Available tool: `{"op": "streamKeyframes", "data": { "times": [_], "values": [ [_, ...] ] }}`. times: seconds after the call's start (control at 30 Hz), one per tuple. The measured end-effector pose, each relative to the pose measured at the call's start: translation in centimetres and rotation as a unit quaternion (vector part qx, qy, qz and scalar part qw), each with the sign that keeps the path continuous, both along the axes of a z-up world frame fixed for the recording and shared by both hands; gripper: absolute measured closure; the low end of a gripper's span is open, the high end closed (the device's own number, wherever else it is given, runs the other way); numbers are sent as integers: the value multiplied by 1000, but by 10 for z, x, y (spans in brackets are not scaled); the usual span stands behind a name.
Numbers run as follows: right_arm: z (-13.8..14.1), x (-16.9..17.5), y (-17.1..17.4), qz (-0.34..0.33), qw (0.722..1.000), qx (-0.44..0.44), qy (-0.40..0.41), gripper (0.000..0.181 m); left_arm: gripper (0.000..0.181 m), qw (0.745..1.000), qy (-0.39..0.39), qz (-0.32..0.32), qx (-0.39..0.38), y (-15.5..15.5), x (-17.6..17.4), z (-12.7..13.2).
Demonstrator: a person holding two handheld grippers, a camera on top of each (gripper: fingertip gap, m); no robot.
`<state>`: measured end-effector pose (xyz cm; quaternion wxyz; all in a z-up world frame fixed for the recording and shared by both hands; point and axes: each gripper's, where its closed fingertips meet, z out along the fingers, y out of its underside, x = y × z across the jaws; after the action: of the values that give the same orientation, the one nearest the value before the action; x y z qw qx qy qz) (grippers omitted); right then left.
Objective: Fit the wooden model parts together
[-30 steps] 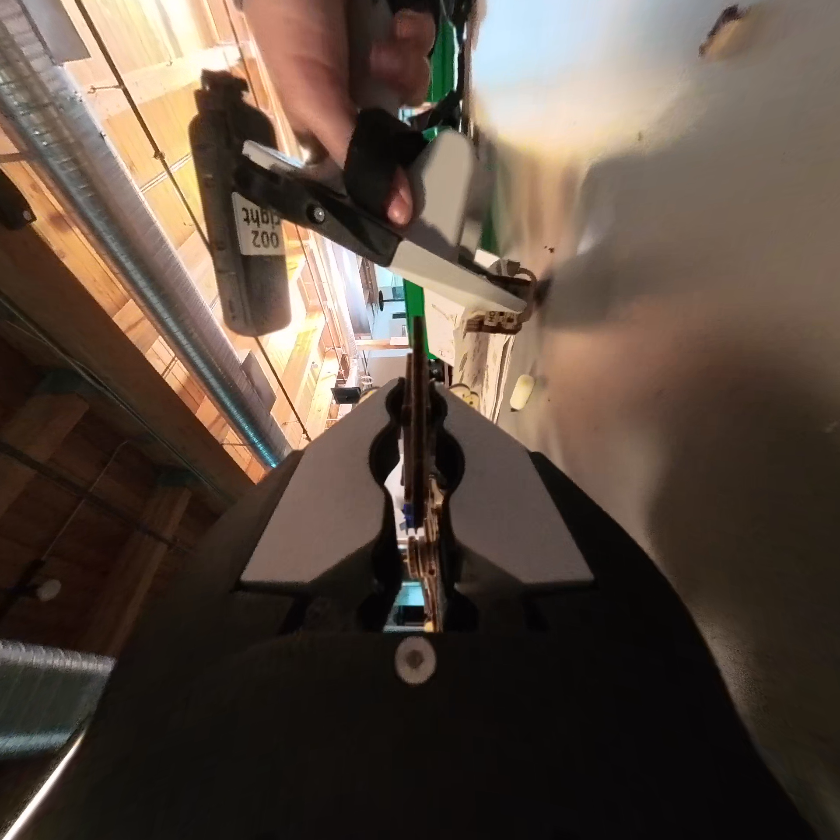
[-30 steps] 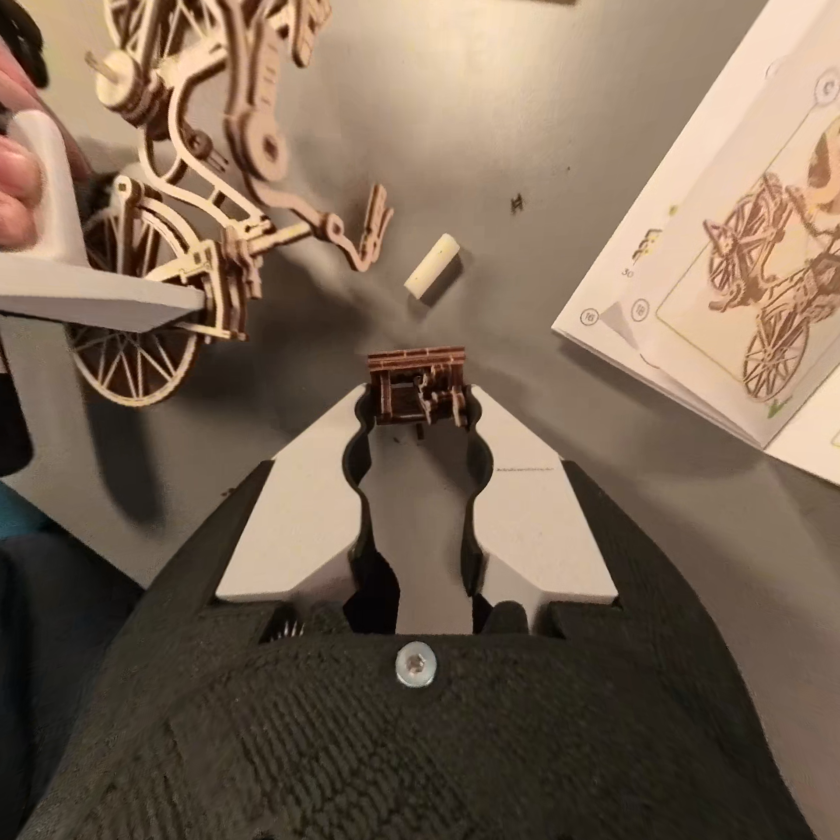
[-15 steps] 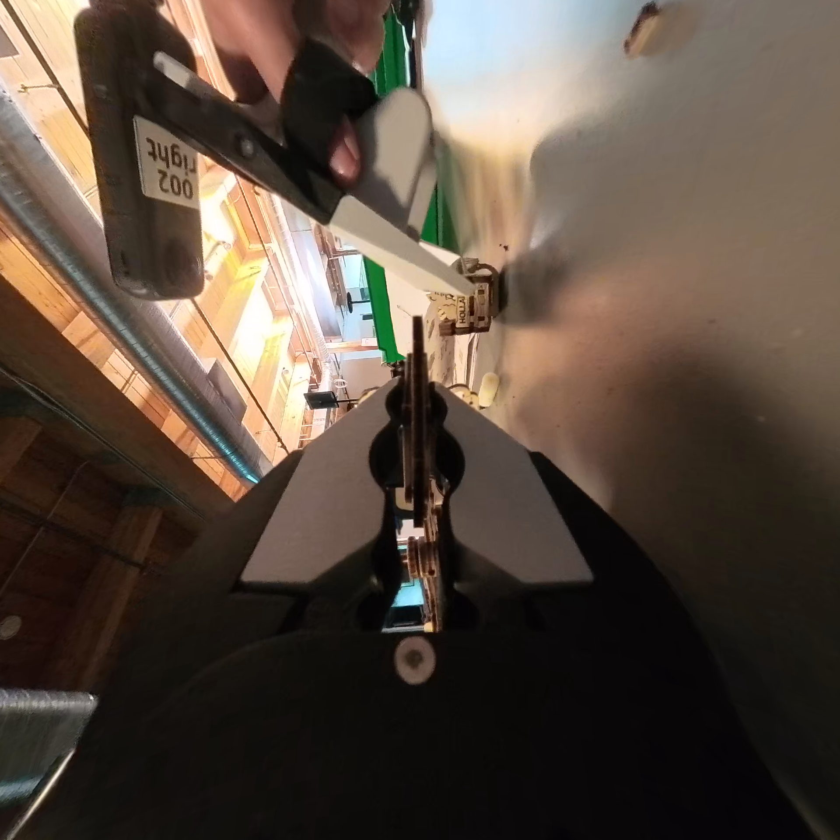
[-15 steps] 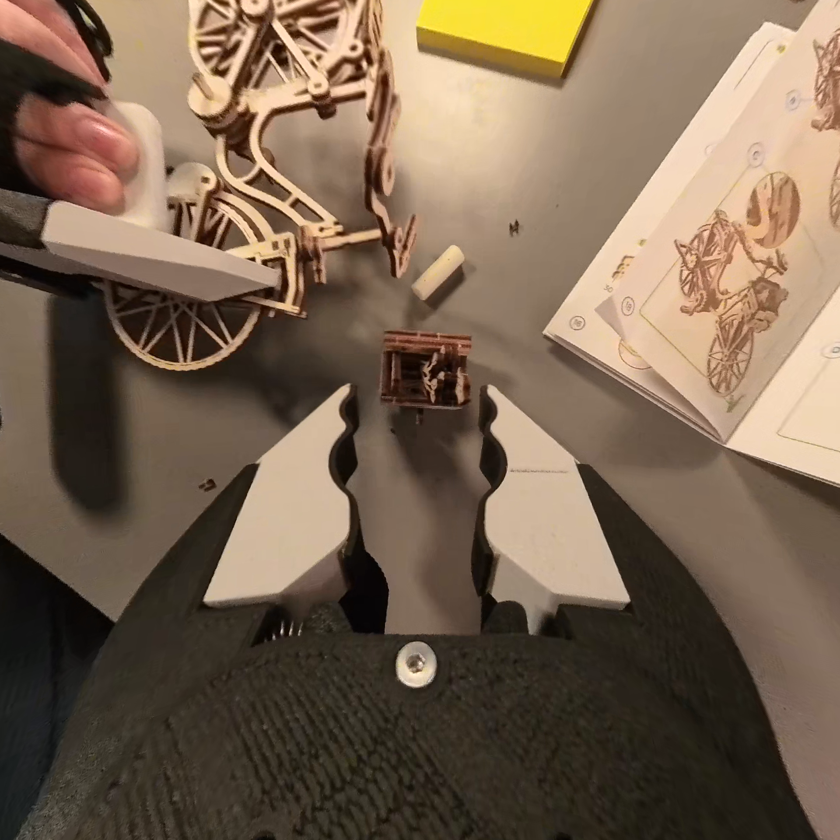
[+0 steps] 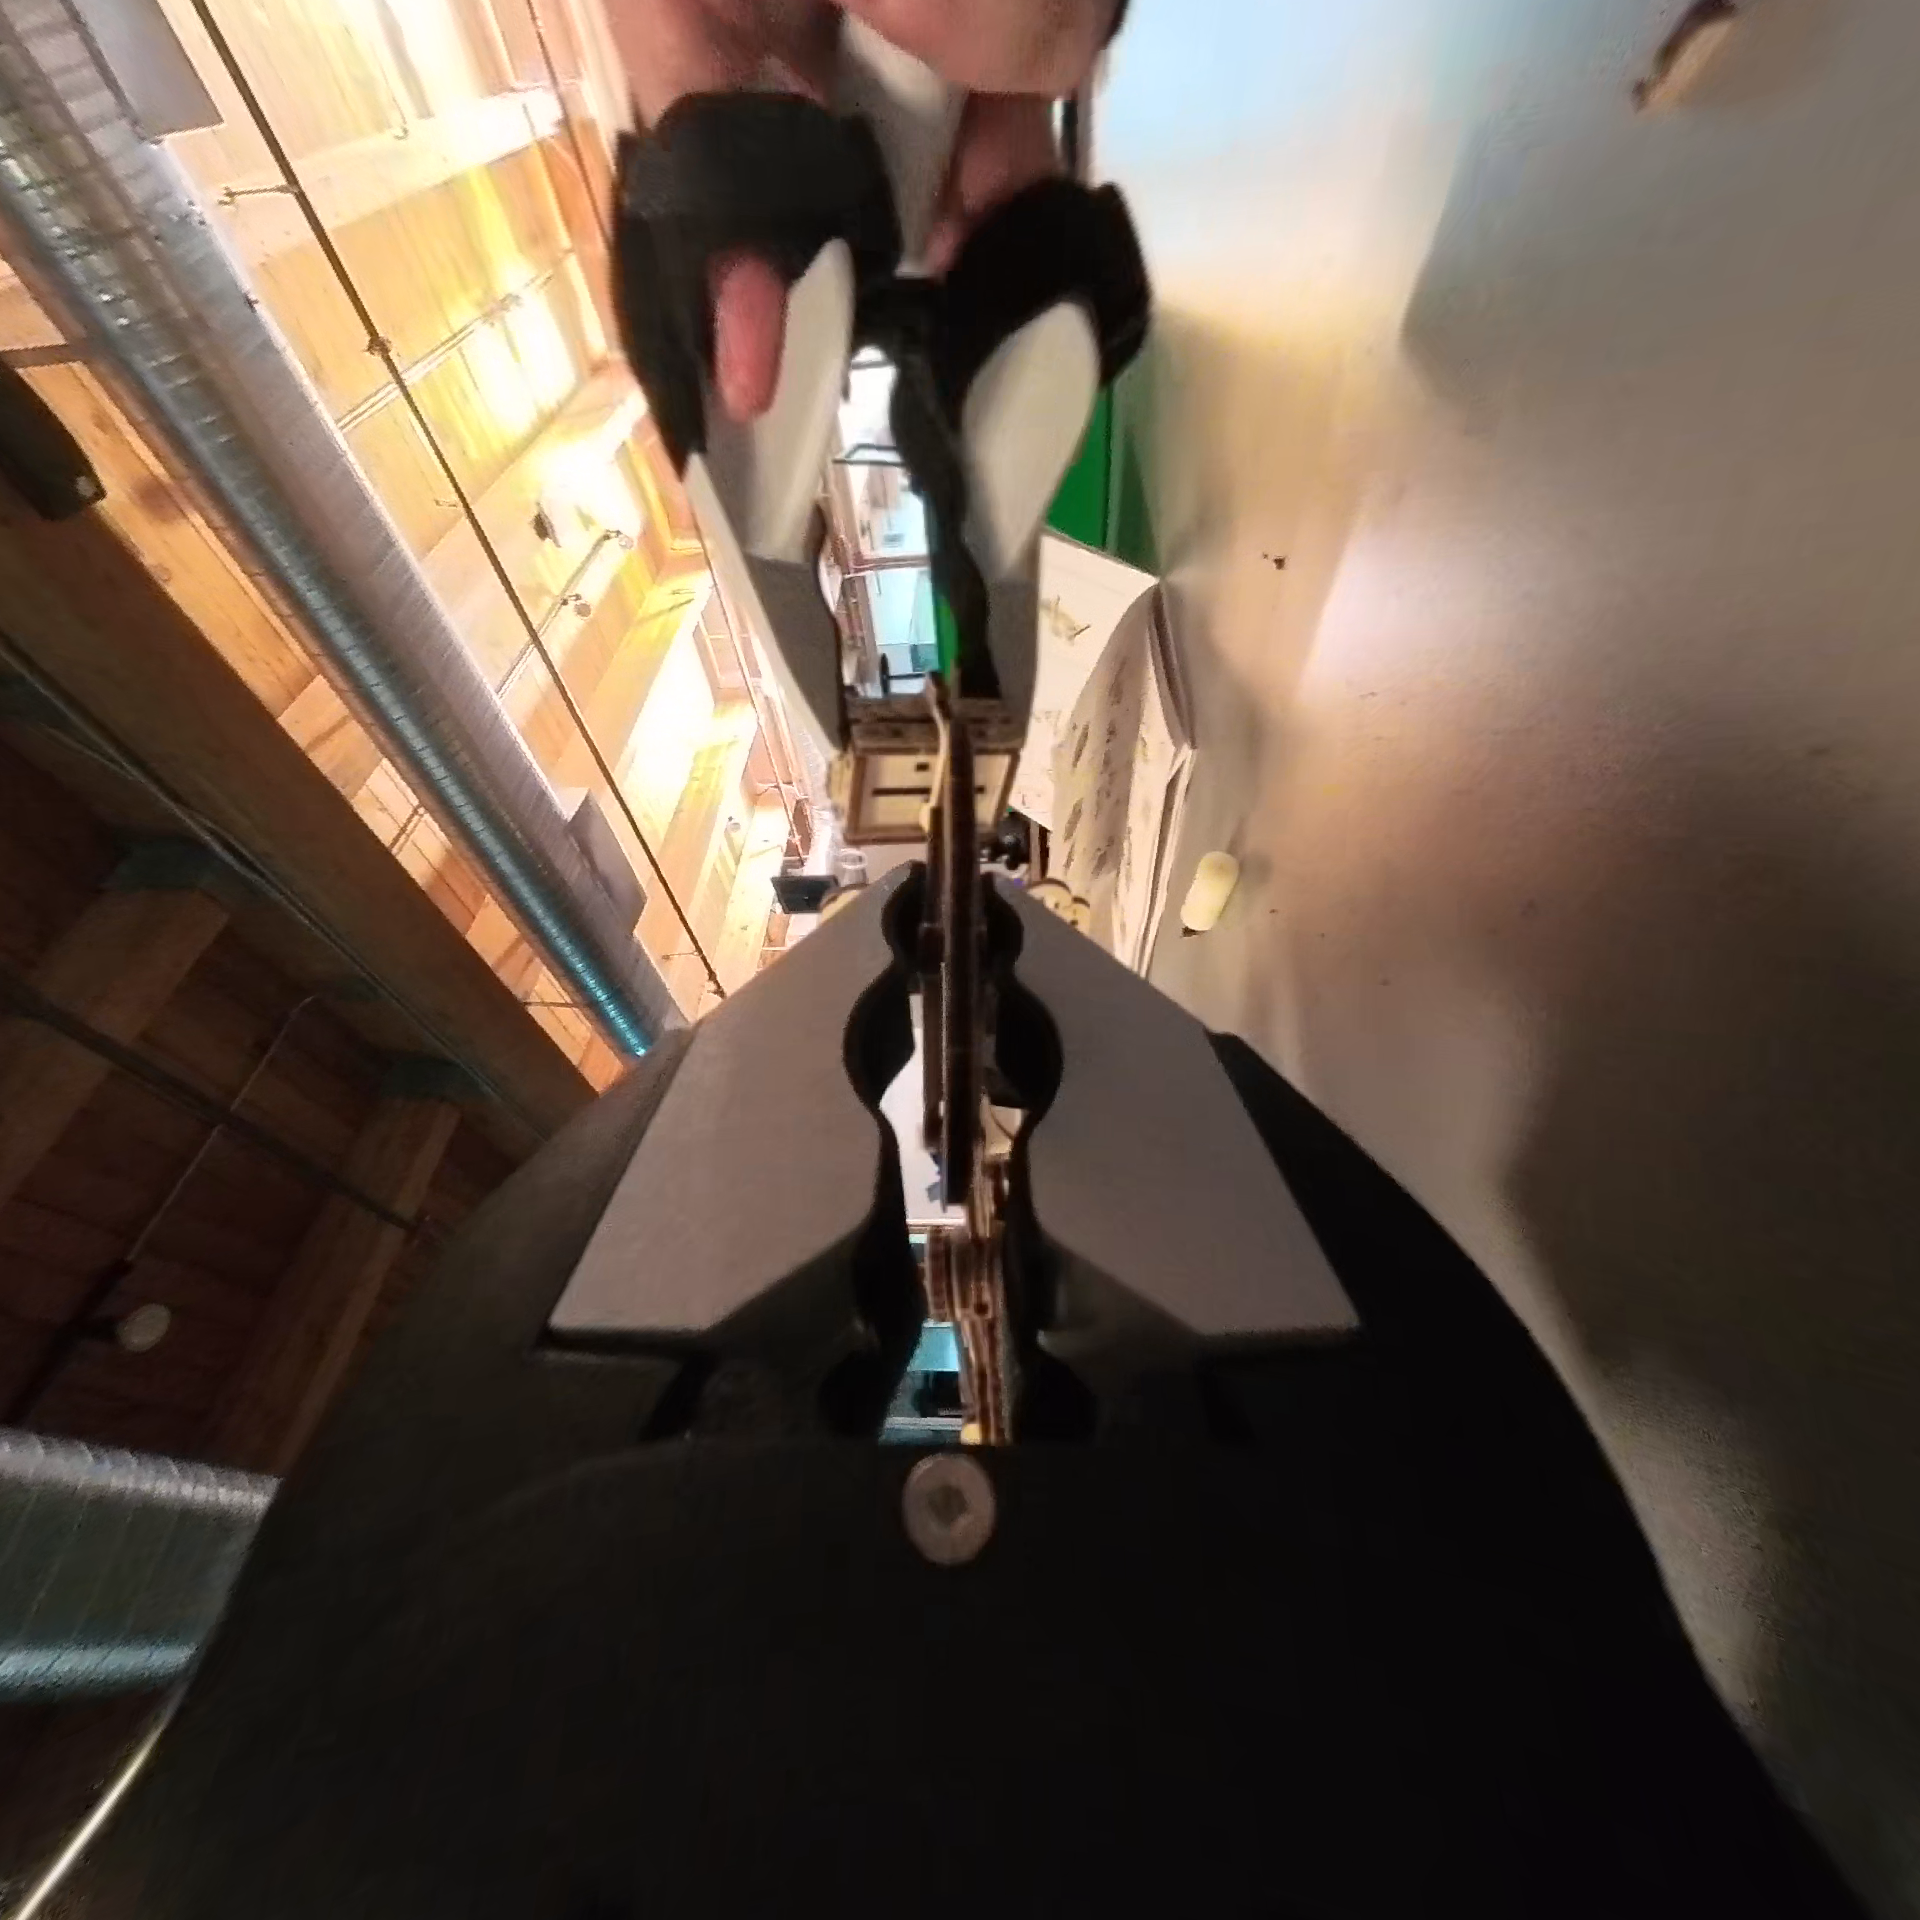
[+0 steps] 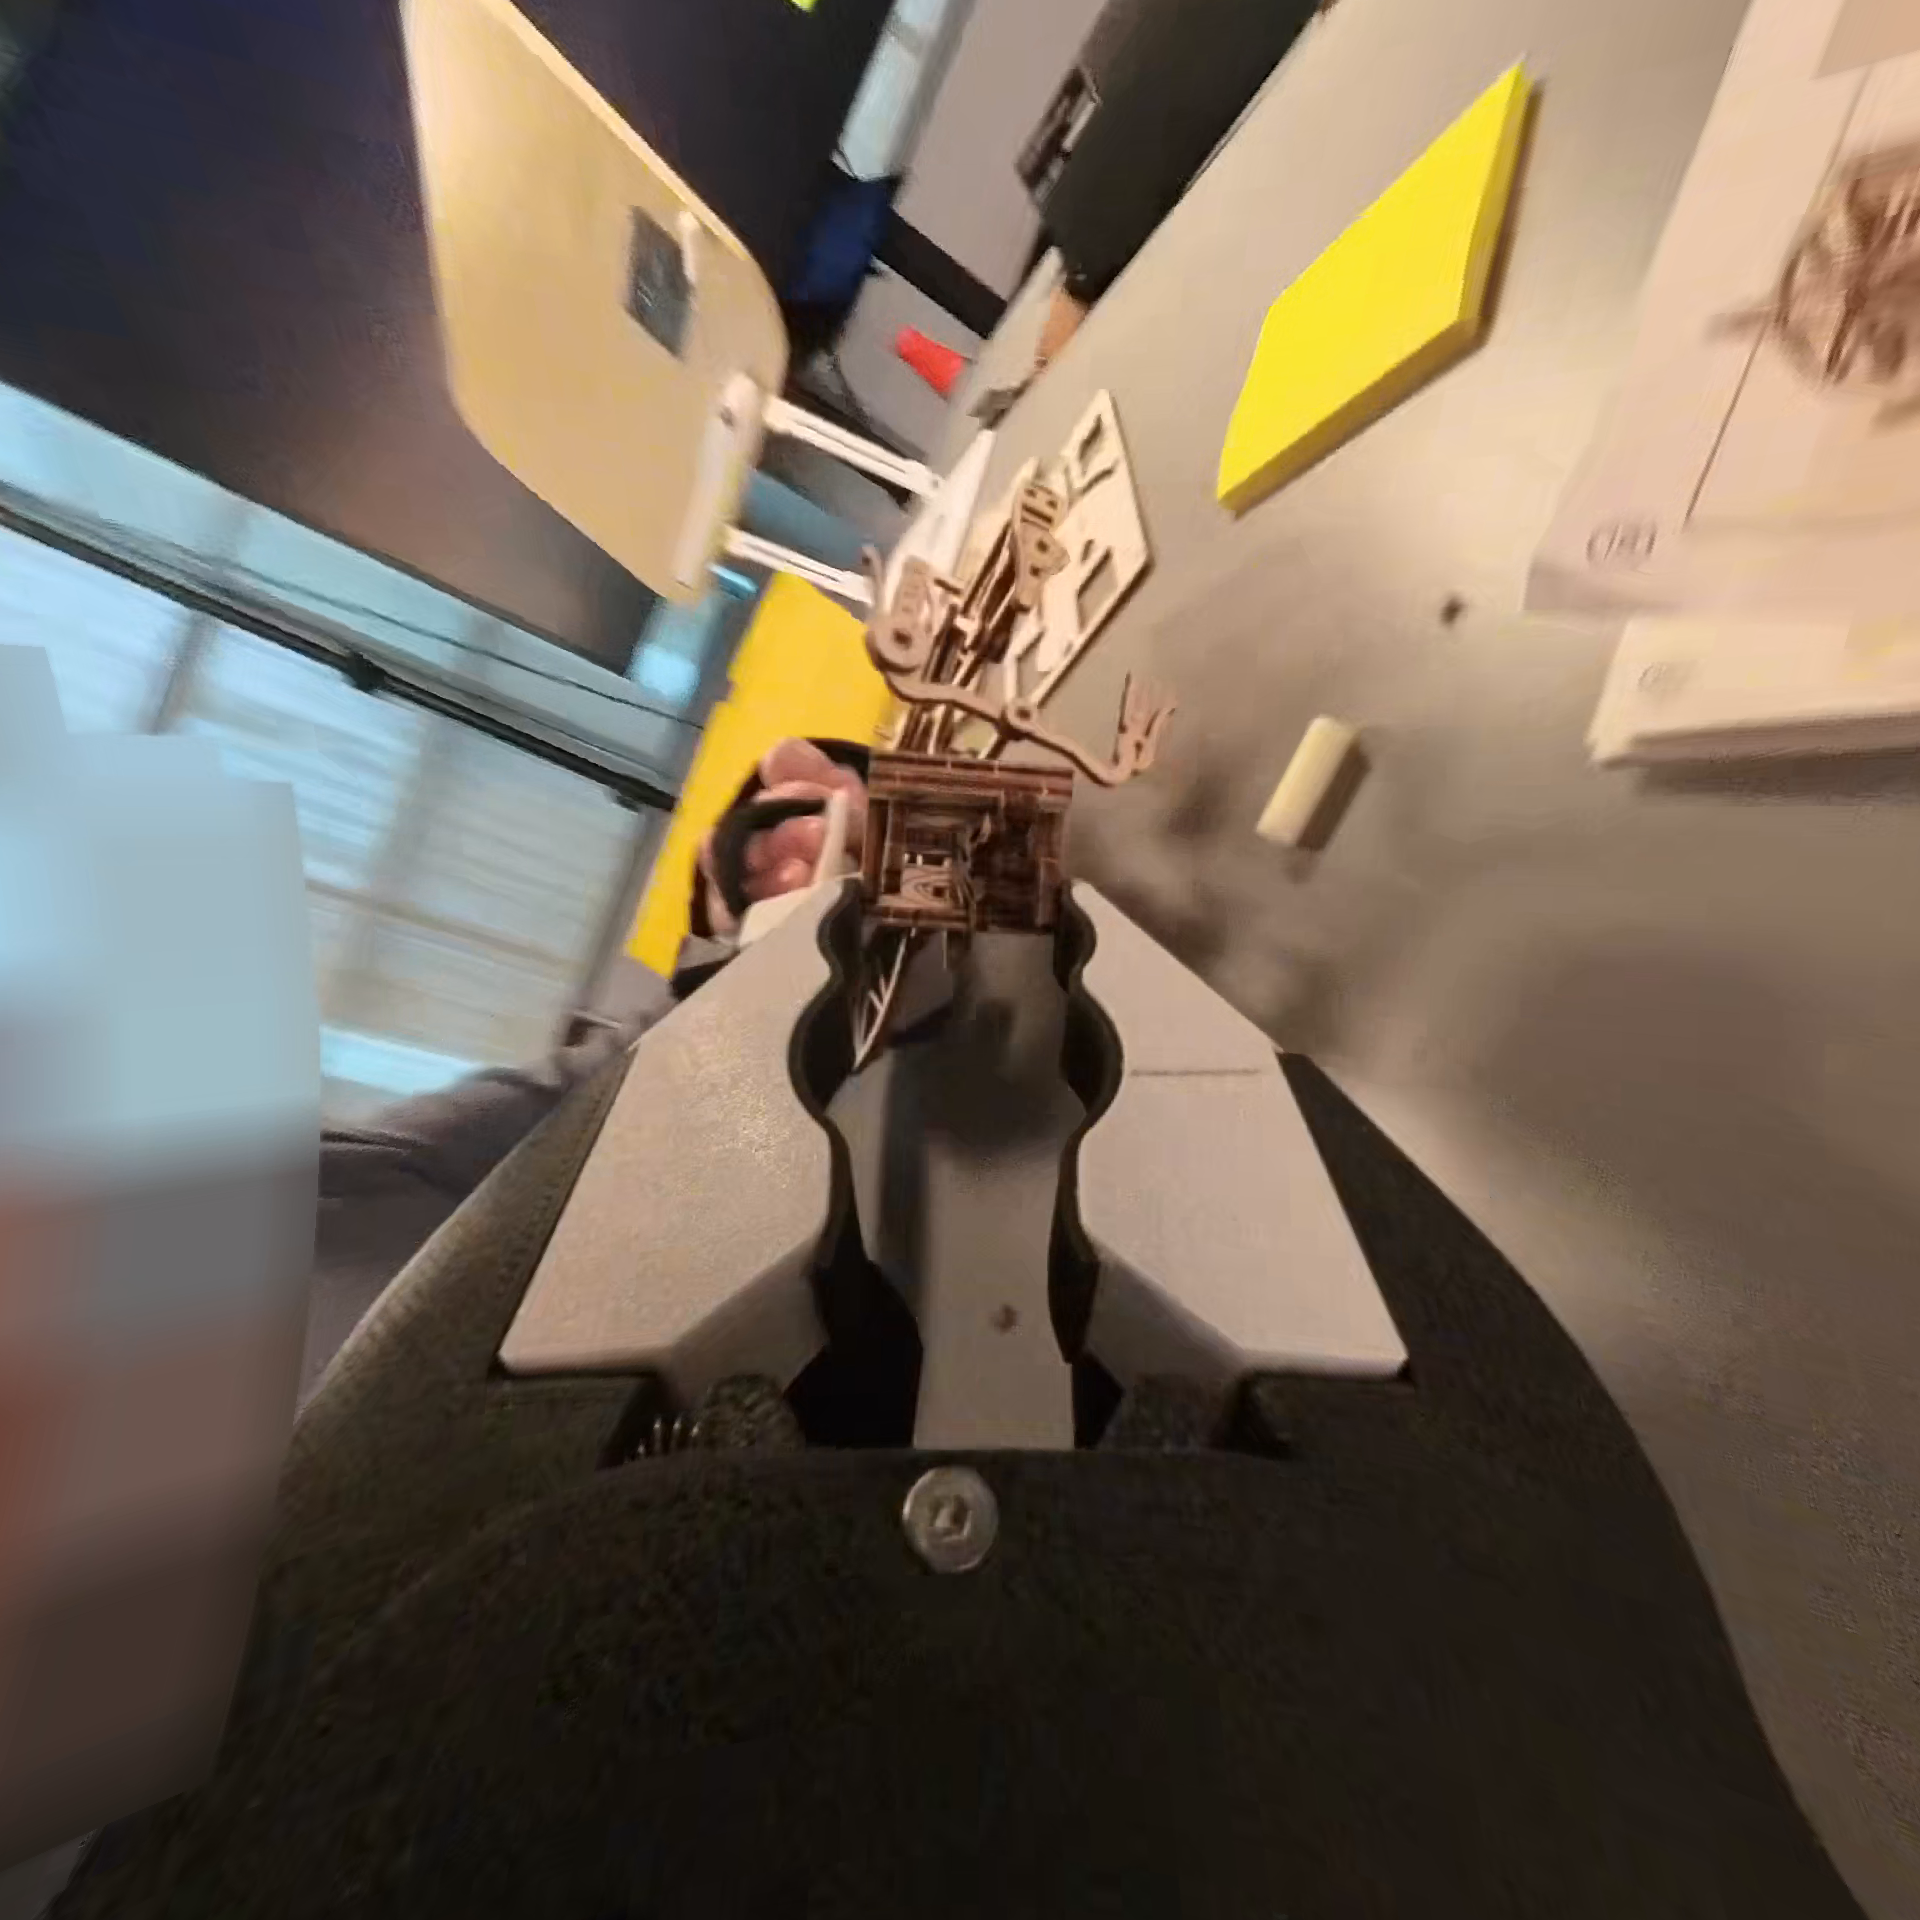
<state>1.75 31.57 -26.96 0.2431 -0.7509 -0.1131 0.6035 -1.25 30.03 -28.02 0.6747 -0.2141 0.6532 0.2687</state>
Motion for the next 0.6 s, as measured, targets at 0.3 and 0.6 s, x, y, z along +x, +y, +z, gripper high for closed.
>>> {"op": "streamKeyframes", "data": {
  "times": [0.3,0.6],
  "values": [
    [-3,-14,-8,7,995,-66,79,147,174,1000,-15,0,11,-2,-1,7],
    [3,-10,-5,4,992,-72,101,147,174,999,-32,4,7,0,-3,12]
  ]
}}
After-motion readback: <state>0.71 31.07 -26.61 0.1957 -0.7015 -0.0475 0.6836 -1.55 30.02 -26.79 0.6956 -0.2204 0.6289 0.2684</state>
